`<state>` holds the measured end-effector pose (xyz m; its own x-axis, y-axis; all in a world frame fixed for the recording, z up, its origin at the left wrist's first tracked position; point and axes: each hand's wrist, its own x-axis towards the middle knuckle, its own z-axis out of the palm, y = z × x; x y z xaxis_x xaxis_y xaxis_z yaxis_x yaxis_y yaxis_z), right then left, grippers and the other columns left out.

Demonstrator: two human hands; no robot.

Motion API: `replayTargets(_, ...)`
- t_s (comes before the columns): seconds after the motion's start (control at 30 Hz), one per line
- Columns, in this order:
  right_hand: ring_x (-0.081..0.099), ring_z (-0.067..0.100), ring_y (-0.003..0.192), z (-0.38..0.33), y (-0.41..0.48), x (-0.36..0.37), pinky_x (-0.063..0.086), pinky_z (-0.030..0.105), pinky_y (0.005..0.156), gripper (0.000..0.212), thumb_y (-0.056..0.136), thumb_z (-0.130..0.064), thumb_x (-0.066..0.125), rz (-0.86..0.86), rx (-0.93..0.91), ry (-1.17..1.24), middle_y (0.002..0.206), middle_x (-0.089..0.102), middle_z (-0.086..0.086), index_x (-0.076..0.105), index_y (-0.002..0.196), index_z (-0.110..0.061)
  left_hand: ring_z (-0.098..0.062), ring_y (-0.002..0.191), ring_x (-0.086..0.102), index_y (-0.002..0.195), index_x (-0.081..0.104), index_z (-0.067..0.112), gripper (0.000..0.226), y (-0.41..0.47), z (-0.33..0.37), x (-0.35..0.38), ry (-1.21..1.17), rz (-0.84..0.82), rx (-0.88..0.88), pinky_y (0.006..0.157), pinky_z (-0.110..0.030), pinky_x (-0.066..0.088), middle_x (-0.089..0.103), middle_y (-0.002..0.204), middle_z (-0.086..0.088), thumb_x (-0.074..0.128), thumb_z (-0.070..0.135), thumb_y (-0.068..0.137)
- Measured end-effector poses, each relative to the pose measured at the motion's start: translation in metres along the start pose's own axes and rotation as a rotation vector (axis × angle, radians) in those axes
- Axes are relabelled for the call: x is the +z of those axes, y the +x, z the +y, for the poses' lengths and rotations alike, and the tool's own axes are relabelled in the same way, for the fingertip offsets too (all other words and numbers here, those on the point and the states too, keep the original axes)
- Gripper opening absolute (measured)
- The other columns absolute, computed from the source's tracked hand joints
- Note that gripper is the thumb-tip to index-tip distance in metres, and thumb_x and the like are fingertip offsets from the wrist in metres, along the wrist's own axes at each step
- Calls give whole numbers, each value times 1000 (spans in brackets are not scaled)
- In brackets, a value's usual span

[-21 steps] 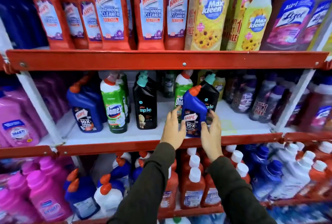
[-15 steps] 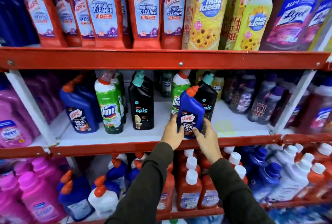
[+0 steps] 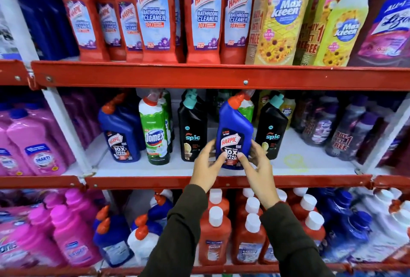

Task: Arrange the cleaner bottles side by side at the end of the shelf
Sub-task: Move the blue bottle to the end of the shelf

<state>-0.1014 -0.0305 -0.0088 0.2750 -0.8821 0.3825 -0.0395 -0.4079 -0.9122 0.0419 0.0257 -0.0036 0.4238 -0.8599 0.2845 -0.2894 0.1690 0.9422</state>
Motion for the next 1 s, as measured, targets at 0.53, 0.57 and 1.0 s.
replayTargets(0.53,64,14,120,-21,-27,72,56,33,98,45,97,-20,64,-44,-16,101,133,67,-1,52,141,-21,-11,120,61,131,48,41,46,-28,-11,-80,-86,94,33,82,-14,56,60,136,-1,66,28,91)
replayTargets(0.57,64,13,120,-25,-28,77,55,31,98,45,97,-20,64,-49,-23,101,132,67,-2,53,140,-22,-9,119,61,130,47,41,45,-29,-9,-86,-81,96,41,79,-11,54,60,136,0,66,27,91)
replayTargets(1.0,69,6,113,-53,-46,218,54,15,91,50,92,-7,70,-189,-68,142,122,72,-3,55,139,-16,-12,126,57,141,48,26,54,-39,-42,-241,30,179,52,81,-4,50,59,140,-1,66,16,91)
